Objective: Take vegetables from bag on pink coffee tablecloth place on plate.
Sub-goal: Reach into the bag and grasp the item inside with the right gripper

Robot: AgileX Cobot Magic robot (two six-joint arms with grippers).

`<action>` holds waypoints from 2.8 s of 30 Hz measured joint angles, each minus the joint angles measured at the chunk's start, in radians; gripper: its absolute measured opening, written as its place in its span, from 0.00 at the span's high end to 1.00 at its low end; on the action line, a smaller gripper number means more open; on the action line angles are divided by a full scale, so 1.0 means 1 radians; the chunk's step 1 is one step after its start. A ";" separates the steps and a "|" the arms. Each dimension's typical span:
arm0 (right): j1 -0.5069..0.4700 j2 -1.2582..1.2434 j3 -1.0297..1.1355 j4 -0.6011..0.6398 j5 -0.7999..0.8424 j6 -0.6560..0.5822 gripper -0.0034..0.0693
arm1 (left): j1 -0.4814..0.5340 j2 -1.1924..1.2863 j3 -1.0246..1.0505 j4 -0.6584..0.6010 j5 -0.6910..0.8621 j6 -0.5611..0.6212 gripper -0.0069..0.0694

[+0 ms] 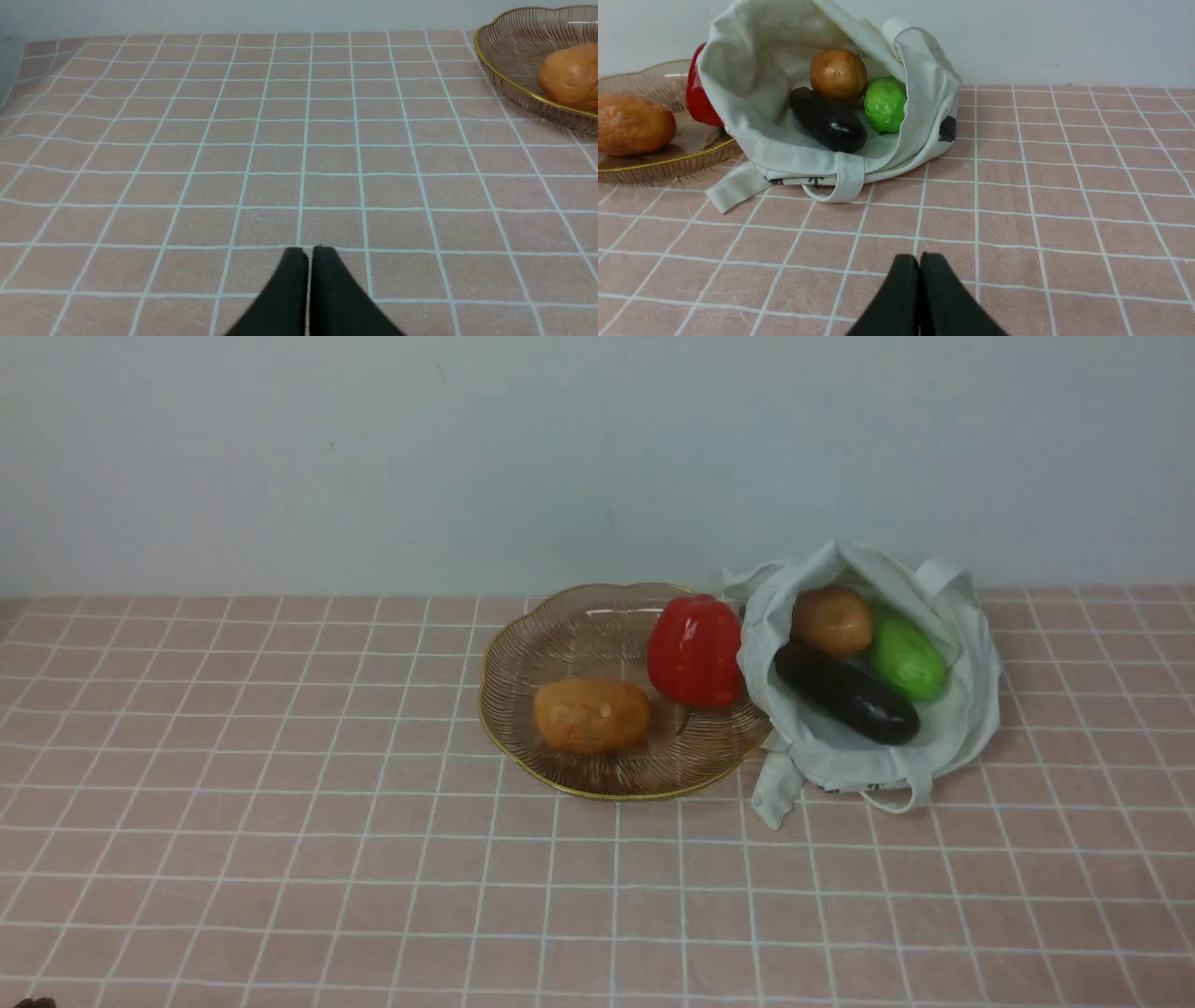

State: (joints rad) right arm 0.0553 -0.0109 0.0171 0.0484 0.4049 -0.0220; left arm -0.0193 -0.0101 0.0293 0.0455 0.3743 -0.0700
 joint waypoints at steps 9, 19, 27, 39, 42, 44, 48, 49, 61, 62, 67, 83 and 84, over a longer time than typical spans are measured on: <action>0.000 0.000 0.000 0.000 0.000 0.000 0.97 | 0.000 0.000 0.000 0.000 0.000 0.000 0.92; 0.000 0.000 0.000 0.000 0.000 0.000 0.97 | 0.000 0.000 0.000 0.000 0.000 0.000 0.92; 0.000 0.000 0.000 0.000 0.000 0.000 0.97 | 0.000 0.000 0.000 0.000 0.000 0.000 0.92; 0.000 0.000 0.004 0.035 -0.028 0.022 0.97 | 0.000 0.000 0.000 0.000 0.000 0.000 0.92; 0.000 0.000 0.010 0.166 -0.064 0.068 0.97 | 0.000 0.000 0.000 0.000 0.000 0.000 0.92; 0.000 0.000 0.011 0.371 -0.110 0.130 0.97 | 0.000 0.000 0.000 0.000 0.000 0.000 0.92; 0.000 0.000 0.011 0.551 -0.139 0.152 0.97 | 0.000 0.000 0.000 0.000 0.000 0.000 0.92; 0.000 0.000 0.011 0.589 -0.144 0.154 0.97 | 0.000 0.000 0.000 0.000 0.000 0.000 0.92; 0.000 0.046 -0.119 0.539 -0.193 -0.052 0.97 | 0.000 0.000 0.000 0.000 0.000 0.000 0.92; 0.000 0.062 -0.153 0.525 -0.186 -0.065 0.97 | 0.000 0.000 0.000 0.000 0.000 0.000 0.92; 0.000 0.428 -0.500 0.406 0.055 -0.140 0.97 | 0.000 0.000 0.000 0.000 0.000 0.000 0.92; 0.039 1.526 -1.114 0.393 0.443 -0.248 0.96 | 0.000 0.000 0.000 0.000 0.000 0.000 0.92; 0.056 1.576 -1.157 0.384 0.439 -0.250 0.95 | 0.000 0.000 0.000 0.000 0.000 0.000 0.92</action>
State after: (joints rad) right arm 0.1116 1.5650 -1.1402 0.4324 0.8438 -0.2723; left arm -0.0193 -0.0101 0.0293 0.0455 0.3743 -0.0700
